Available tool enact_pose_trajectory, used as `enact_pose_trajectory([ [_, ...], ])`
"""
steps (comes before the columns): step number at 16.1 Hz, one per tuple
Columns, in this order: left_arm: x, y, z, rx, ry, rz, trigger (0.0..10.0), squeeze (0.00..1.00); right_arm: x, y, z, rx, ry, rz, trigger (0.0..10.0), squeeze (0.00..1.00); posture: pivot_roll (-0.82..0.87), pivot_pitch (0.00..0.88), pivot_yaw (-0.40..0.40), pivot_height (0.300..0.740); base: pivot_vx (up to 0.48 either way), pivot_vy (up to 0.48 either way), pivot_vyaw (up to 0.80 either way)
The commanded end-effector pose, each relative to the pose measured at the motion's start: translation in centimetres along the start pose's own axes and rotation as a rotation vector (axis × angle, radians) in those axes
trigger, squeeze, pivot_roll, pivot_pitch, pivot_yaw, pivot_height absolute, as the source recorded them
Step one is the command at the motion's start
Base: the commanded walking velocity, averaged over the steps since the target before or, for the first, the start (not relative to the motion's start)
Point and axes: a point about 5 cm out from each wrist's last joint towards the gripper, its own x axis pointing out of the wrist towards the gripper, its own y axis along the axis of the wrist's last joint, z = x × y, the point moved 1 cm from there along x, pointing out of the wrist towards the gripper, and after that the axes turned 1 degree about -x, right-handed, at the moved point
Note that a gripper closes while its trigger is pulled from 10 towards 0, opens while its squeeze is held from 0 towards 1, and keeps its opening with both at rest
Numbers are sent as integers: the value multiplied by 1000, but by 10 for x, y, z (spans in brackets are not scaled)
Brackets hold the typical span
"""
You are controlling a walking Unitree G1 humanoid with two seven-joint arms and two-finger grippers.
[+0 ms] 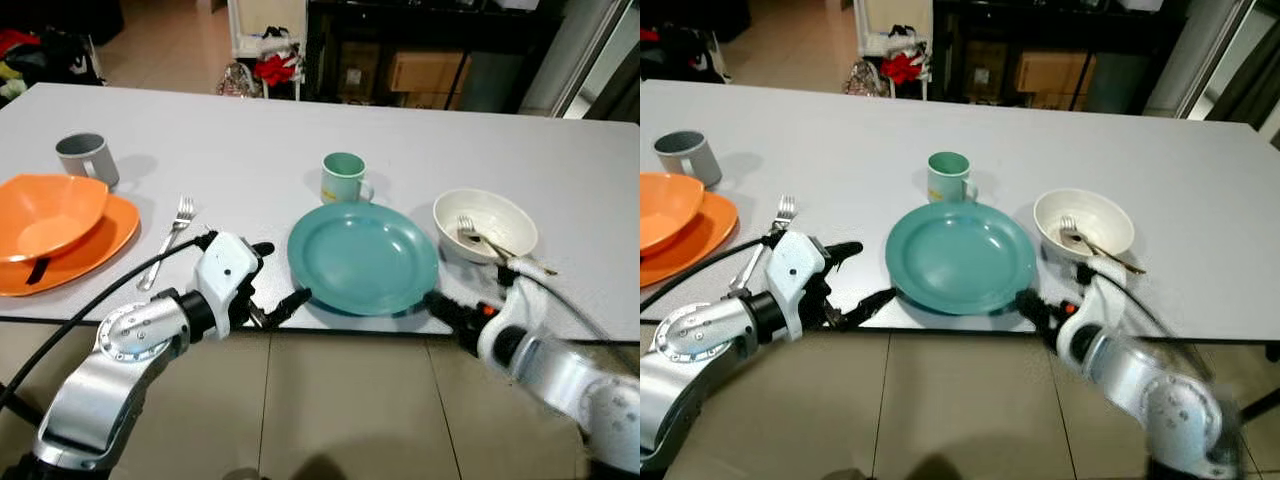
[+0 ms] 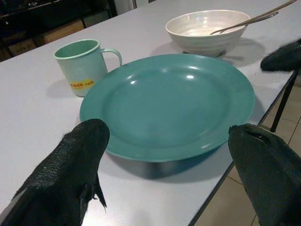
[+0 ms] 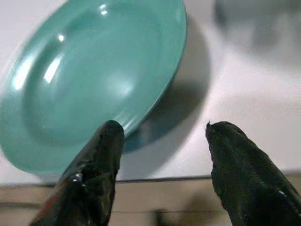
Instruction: Setting the table
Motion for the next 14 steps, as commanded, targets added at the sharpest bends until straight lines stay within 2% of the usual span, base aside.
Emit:
enact_pose_trajectory([
  [1,2,5,0,16,-6,17,10000,4,-3,14,-6,-135,-16,64,10000,1000,58,0,-23,740,0,0,0],
  [2,3,5,1,17,-10,18,10000,4,-1,29,-10,-317,-33,118,10000,1000,55,0,-21,740,0,0,0],
  [3,5,6,1,18,-14,21,10000,4,7,42,-16,-424,-25,156,10000,1000,56,0,-23,740,0,0,0],
  [5,6,6,2,18,-17,24,10000,4,17,52,-18,-534,-36,173,10000,1000,61,0,-26,740,0,0,0],
  [6,6,7,2,18,-16,24,10000,0,33,68,-14,-631,-75,191,10000,1000,68,0,-31,740,0,0,0],
  [8,5,7,3,18,-19,22,10000,4,50,80,-5,-716,-102,174,10000,1000,74,0,-31,740,0,0,0],
  [9,5,8,4,16,-20,22,10000,4,63,84,4,-794,-136,154,10000,635,82,0,-35,740,0,0,0],
  [10,4,8,4,16,-20,21,10000,0,71,85,11,-868,-151,128,10000,0,86,0,-34,740,0,0,0],
  [12,2,8,3,16,-20,18,10000,0,79,82,18,-879,-150,103,10000,0,87,0,-34,740,0,0,0],
  [13,2,8,3,15,-20,18,10000,0,83,82,24,-885,-148,98,0,0,86,0,-28,740,0,0,0],
  [14,3,8,3,15,-25,17,10000,0,88,80,27,-885,-117,95,0,0,84,0,-25,740,0,0,0],
])
